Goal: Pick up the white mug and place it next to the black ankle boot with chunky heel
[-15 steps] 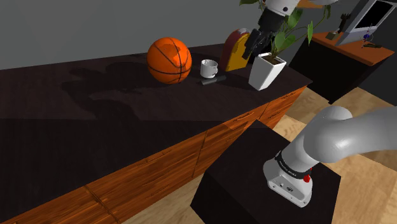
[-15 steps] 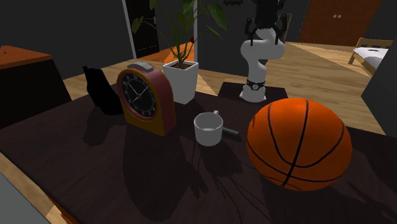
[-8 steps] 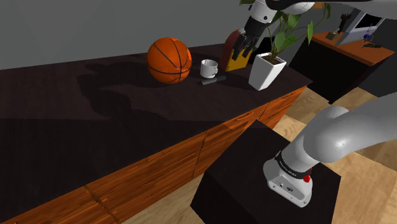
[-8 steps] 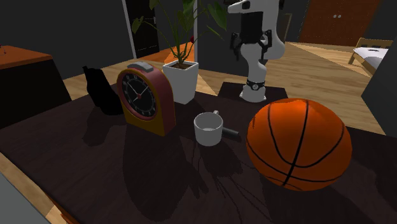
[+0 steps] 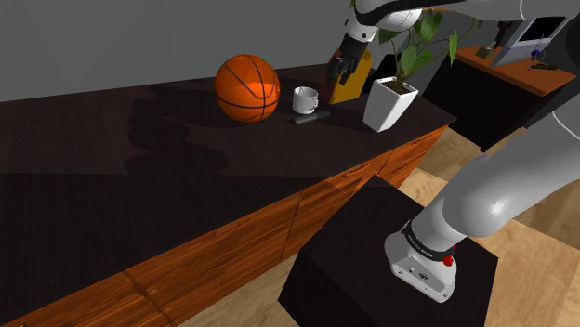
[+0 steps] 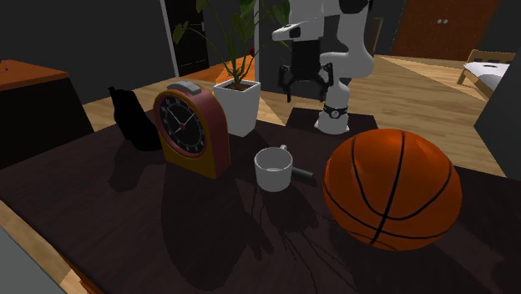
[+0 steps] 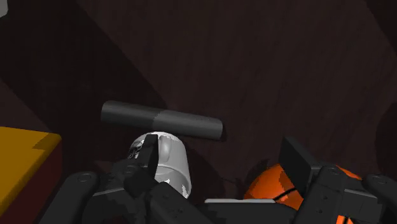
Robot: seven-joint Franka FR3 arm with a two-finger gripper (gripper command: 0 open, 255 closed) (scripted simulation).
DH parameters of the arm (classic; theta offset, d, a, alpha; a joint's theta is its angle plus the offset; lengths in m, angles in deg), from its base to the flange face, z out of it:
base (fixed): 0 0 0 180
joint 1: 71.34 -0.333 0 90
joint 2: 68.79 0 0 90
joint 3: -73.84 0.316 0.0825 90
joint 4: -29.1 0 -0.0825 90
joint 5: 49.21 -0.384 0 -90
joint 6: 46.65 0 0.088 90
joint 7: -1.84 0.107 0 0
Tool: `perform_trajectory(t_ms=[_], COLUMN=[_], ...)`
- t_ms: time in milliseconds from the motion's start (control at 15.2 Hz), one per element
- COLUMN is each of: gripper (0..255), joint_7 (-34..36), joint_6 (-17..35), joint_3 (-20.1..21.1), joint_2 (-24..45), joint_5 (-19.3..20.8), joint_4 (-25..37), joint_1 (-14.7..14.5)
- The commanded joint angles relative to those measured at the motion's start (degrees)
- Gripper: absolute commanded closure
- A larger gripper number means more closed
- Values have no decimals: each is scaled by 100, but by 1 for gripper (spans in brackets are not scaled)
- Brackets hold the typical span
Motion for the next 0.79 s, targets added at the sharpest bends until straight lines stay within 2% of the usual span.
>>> perform_trajectory(t_ms=[0, 396, 726], gripper=[0, 0, 0], joint_7=[-188, -744, -1099], joint_6=[120, 259, 174], joint_3=[-82, -226, -214], joint_2=[448, 1818, 2999], joint_5=[-118, -552, -895], joint_4=[287, 1366, 2511], joint_1=[15, 187, 458])
